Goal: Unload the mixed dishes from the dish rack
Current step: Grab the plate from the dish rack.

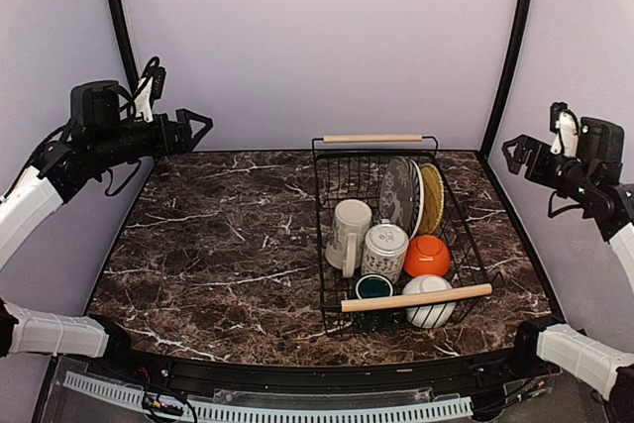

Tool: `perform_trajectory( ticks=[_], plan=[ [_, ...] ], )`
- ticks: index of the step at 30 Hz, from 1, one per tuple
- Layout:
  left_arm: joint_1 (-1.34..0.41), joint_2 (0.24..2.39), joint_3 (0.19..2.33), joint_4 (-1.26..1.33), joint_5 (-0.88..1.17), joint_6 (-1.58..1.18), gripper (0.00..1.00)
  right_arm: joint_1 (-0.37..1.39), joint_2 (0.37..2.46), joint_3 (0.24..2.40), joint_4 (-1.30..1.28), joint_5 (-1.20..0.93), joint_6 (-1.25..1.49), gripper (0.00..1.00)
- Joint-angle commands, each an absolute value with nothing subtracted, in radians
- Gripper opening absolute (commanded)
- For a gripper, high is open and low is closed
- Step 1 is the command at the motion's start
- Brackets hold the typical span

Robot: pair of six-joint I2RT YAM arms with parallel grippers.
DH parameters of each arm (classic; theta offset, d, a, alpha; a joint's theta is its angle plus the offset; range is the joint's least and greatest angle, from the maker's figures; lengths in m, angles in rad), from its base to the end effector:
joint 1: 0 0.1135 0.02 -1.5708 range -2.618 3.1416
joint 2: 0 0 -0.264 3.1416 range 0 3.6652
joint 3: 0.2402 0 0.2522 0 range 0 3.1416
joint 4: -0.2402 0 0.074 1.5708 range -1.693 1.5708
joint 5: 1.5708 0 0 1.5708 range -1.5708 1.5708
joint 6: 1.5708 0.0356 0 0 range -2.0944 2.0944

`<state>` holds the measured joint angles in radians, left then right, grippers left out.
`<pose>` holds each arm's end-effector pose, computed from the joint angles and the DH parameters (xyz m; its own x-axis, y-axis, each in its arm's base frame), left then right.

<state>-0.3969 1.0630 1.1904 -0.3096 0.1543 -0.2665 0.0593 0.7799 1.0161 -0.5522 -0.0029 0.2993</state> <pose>0.2140 -0.0956 0.4150 -0.2985 -0.1570 -0.9414 0.4590 0.8412 -0.2859 0.1603 0.0096 0.3807 -0.3147 0.2767 -0.9080 0.0322 0.9591 0.2811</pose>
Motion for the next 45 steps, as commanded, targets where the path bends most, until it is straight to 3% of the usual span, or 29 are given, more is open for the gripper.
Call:
perform_trajectory(
  ticks=[1, 12, 19, 28, 38, 45],
  plan=[
    [-0.401, 1.036, 1.168, -0.327, 0.161, -0.283, 0.99, 0.054, 0.726, 0.981, -0.498, -0.041, 0.276, 0.99],
    [-0.402, 0.976, 1.099, -0.298, 0.144, -0.312, 0.99, 0.122, 0.948, 1.162, -0.596, -0.302, 0.308, 0.99],
    [-0.402, 0.996, 1.11, -0.337, 0.091, -0.348, 0.99, 0.351, 1.095, 1.243, -0.622, -0.188, 0.368, 0.99],
    [-0.402, 1.041, 1.111, -0.341, 0.152, -0.346, 0.99, 0.591, 1.287, 1.389, -0.783, 0.117, 0.475, 0.98],
    [-0.402, 1.062, 1.079, -0.315, 0.219, -0.354, 0.99, 0.715, 1.506, 1.511, -0.877, 0.207, 0.505, 0.74],
    [-0.402, 1.055, 1.06, -0.313, 0.252, -0.346, 0.99, 0.761, 1.633, 1.601, -0.969, 0.343, 0.573, 0.67]
  ],
)
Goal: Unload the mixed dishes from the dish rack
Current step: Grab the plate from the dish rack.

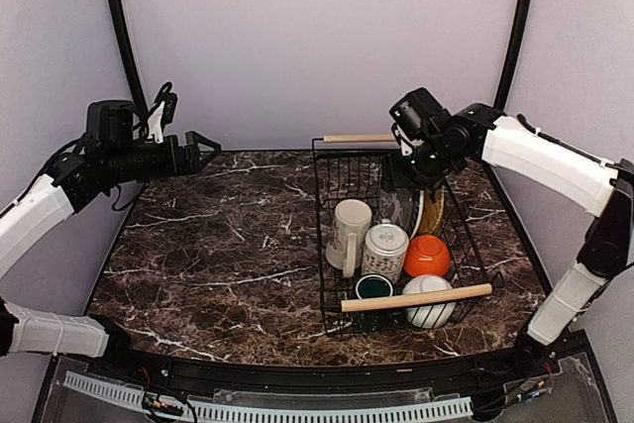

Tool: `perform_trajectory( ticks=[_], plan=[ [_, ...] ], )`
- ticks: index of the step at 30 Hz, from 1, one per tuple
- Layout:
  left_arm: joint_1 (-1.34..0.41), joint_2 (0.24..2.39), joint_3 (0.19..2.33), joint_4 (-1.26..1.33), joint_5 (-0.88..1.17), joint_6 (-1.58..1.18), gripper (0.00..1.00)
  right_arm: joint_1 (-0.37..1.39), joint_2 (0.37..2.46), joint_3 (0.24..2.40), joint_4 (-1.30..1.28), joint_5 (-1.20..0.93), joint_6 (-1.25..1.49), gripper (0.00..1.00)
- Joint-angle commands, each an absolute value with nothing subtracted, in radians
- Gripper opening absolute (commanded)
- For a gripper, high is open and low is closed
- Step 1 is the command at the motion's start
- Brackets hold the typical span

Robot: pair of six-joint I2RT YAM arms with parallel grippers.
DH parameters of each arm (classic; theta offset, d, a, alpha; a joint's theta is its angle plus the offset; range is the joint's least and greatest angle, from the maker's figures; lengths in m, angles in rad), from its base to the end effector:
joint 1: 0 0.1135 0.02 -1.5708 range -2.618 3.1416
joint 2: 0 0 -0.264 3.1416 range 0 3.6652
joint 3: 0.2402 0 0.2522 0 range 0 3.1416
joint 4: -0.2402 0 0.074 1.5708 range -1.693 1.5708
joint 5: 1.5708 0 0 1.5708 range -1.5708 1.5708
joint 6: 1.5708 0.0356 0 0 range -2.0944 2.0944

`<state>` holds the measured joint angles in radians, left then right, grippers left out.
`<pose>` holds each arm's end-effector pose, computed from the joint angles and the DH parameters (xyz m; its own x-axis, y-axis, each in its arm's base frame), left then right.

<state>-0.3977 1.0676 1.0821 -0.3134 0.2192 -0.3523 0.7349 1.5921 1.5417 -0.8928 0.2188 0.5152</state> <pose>0.2189 -0.1004 0.3763 -0.4514 -0.1757 -0.8749 0.4410 0.8084 -0.3899 0.2553 0.2203 0.3370 -0.7985 -0.0733 -0.5976 -0.1914 0.9720 0.1364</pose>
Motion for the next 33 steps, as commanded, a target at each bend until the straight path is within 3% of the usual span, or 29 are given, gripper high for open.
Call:
perform_trajectory(
  ticks=[1, 5, 12, 33],
  plan=[
    [-0.402, 1.051, 1.058, -0.315, 0.251, -0.343, 0.99, 0.764, 1.643, 1.609, -0.979, 0.37, 0.585, 0.67],
    [-0.402, 1.046, 1.047, -0.316, 0.259, -0.341, 0.99, 0.769, 1.686, 1.637, -1.007, 0.41, 0.613, 0.67],
    [-0.402, 1.04, 1.038, -0.319, 0.272, -0.341, 0.99, 0.773, 1.779, 1.683, -1.011, 0.457, 0.641, 0.58],
    [-0.402, 1.016, 1.01, -0.321, 0.303, -0.366, 0.99, 0.808, 1.969, 1.838, -1.155, 0.711, 0.728, 0.09]
  ],
)
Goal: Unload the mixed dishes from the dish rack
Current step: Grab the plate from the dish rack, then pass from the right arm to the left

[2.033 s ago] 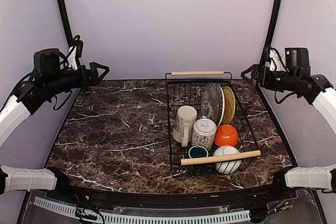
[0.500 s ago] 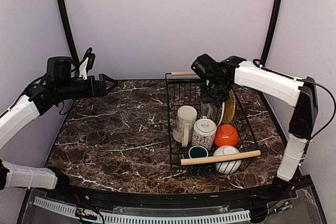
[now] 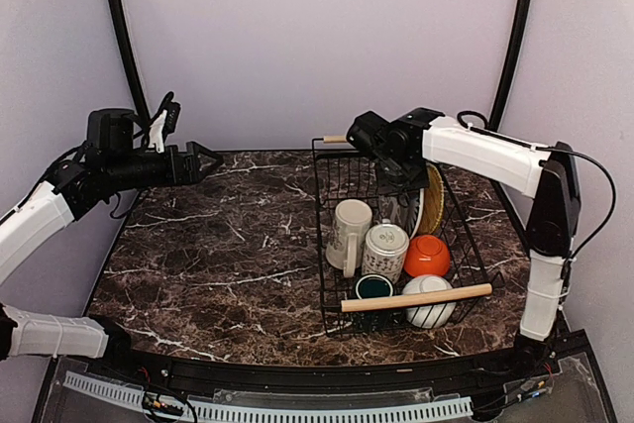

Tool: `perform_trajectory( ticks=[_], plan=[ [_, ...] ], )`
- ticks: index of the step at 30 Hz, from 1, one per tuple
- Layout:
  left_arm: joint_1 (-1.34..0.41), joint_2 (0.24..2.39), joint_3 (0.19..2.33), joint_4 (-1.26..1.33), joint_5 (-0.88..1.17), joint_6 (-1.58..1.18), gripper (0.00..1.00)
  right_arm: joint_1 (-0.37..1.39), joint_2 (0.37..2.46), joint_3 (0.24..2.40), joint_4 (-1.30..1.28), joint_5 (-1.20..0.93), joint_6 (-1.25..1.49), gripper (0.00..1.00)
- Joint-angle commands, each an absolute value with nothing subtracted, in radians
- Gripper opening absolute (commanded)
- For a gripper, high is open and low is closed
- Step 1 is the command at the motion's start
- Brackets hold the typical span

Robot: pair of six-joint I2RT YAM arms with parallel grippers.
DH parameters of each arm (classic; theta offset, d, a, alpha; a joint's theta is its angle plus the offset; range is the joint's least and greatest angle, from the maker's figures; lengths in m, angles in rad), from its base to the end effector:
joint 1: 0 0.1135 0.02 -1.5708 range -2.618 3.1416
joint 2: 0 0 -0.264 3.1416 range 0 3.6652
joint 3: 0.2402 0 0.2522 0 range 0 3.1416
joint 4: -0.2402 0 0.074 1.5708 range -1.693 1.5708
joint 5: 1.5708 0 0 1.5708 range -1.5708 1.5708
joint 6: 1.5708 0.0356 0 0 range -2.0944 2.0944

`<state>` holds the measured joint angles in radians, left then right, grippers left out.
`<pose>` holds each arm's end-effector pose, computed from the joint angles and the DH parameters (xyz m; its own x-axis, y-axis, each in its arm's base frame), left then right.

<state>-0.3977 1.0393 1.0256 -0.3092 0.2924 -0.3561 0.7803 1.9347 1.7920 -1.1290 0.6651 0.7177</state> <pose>0.2122 -0.1003 0.3634 -0.4913 -0.1557 -0.8569 0.4818 0.7710 -0.4163 0.2962 0.2623 0.2873 -0.7907 -0.0545 -0.6098 0.1270 0.9598 -0.2505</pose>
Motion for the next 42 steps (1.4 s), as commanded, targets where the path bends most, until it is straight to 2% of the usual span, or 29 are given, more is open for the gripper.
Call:
perform_trajectory(
  ticks=[1, 2, 11, 22, 36, 42],
  plan=[
    [-0.402, 1.014, 1.009, -0.326, 0.298, -0.368, 0.99, 0.811, 1.978, 1.854, -1.172, 0.721, 0.73, 0.04],
    [-0.402, 1.01, 1.009, -0.329, 0.296, -0.37, 0.99, 0.815, 1.988, 1.874, -1.194, 0.729, 0.738, 0.0],
    [-0.402, 0.997, 1.0, -0.34, 0.272, -0.392, 0.99, 0.847, 2.009, 1.976, -1.341, 0.86, 0.777, 0.0],
    [-0.402, 0.993, 0.976, -0.328, 0.265, -0.427, 0.99, 0.85, 1.941, 2.046, -1.319, 0.888, 0.661, 0.0],
    [-0.402, 1.045, 0.991, -0.294, 0.311, -0.458, 0.99, 0.847, 1.738, 1.995, -1.177, 0.805, 0.518, 0.0],
    [-0.402, 1.075, 0.989, -0.225, 0.404, -0.518, 0.99, 0.789, 1.604, 1.894, -0.974, 0.555, 0.412, 0.0]
  ],
)
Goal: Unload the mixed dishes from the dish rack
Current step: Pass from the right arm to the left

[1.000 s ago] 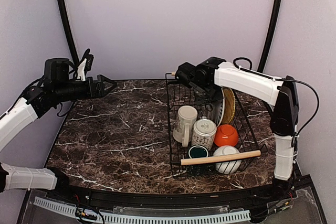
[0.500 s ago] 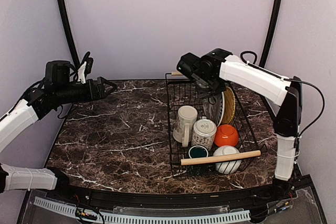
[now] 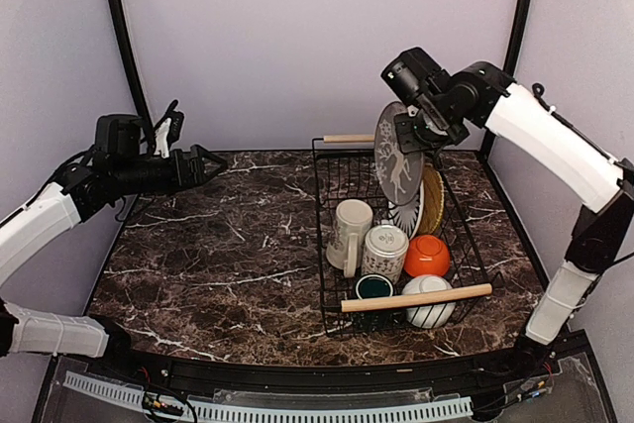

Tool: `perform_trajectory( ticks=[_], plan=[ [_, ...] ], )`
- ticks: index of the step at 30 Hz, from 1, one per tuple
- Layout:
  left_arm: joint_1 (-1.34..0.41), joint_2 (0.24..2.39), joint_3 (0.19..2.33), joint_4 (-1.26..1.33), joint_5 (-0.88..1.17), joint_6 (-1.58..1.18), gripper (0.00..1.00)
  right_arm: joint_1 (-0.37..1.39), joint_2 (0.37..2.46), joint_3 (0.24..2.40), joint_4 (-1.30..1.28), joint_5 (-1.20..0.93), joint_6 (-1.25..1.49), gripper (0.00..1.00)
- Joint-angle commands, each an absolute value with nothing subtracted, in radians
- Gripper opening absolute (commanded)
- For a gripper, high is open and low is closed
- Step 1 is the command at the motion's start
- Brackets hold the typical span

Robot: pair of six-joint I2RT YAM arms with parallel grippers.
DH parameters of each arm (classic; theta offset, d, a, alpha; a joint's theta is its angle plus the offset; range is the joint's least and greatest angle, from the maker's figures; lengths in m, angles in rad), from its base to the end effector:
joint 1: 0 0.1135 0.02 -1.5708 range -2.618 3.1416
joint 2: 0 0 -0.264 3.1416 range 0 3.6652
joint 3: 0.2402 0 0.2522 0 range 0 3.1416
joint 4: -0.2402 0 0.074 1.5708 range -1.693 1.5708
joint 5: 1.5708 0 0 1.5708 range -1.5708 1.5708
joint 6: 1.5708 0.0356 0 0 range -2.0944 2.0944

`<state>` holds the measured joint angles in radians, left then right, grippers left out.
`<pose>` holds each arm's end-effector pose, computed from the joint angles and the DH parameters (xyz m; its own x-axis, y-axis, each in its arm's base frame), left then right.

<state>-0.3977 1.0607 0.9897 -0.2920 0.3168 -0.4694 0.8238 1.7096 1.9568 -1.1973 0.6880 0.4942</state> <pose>0.2174 -0.1034 0.3481 -0.5799 -0.2226 -0.7837 0.4196 0.7429 -0.5215 0.2465 0.2329 0.4105 -0.6364 -0.1480 -0.7570 -0.0159 0.9837 -0.1789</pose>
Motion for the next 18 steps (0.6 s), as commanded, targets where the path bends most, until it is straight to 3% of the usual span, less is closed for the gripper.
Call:
perform_trajectory(
  ticks=[1, 7, 11, 18],
  plan=[
    [-0.402, 1.078, 0.984, -0.193, 0.422, -0.541, 0.99, 0.777, 1.572, 1.862, -0.926, 0.5, 0.4, 0.0],
    [-0.407, 1.119, 0.93, 0.075, 0.618, -0.72, 0.99, 0.696, 1.419, 1.714, -0.667, 0.126, 0.438, 0.0],
    [-0.434, 1.144, 0.892, 0.257, 0.636, -0.828, 0.99, 0.676, 1.392, 1.67, -0.548, -0.054, 0.506, 0.0],
    [-0.533, 1.238, 0.96, 0.34, 0.604, -0.854, 0.97, 0.675, 1.427, 1.589, -0.326, -0.262, 0.657, 0.0]
  ],
)
